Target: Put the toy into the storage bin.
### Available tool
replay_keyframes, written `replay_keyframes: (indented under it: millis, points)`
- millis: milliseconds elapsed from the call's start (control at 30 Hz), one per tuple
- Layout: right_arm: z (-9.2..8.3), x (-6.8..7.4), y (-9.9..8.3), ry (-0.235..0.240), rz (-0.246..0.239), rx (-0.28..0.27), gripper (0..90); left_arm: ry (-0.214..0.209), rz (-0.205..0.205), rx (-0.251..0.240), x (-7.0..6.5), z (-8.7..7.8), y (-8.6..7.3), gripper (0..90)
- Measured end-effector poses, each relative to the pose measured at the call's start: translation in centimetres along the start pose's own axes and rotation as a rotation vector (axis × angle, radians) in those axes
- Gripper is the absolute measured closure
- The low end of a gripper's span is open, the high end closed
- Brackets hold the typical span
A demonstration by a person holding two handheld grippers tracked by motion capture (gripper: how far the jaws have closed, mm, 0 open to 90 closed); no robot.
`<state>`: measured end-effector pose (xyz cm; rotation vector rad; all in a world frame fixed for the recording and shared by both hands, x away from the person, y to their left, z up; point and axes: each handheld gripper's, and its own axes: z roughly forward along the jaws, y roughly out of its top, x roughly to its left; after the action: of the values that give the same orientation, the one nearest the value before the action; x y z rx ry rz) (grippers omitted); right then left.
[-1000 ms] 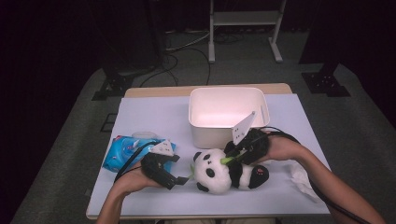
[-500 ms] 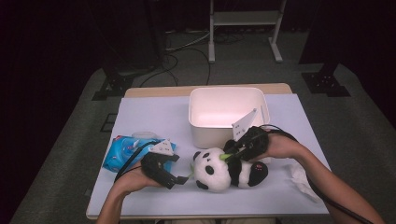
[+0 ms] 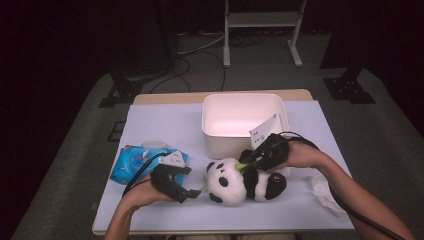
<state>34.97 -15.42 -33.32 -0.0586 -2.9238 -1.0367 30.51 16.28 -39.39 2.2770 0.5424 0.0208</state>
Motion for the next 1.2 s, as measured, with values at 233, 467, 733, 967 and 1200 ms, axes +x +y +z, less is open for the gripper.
replay_keyframes:
  millis: [233, 467, 733, 967, 1200]
  points:
    - [-0.2, 0.1, 0.3, 0.012, -0.003, -0.005, 75.4, 0.004, -0.015, -0.005, 0.0, -0.1, -0.5, 10.7]
    - [-0.9, 0.3, 1.1, 0.031, -0.018, -0.005, 75.4, 0.007, -0.027, -0.002, 0.2, -0.4, -1.0, 10.7]
    - [-2.5, 0.7, 2.2, 0.019, -0.034, -0.009, 75.5, 0.009, -0.027, -0.002, 0.2, -0.8, -1.2, 10.7]
    - [-4.3, 1.1, 3.3, 0.000, -0.036, -0.015, 75.5, 0.009, -0.031, -0.010, 0.2, -0.8, -1.2, 10.7]
    - [-5.9, 1.4, 4.5, -0.016, -0.042, -0.020, 75.5, 0.011, -0.031, -0.016, 0.2, -0.9, -1.1, 10.7]
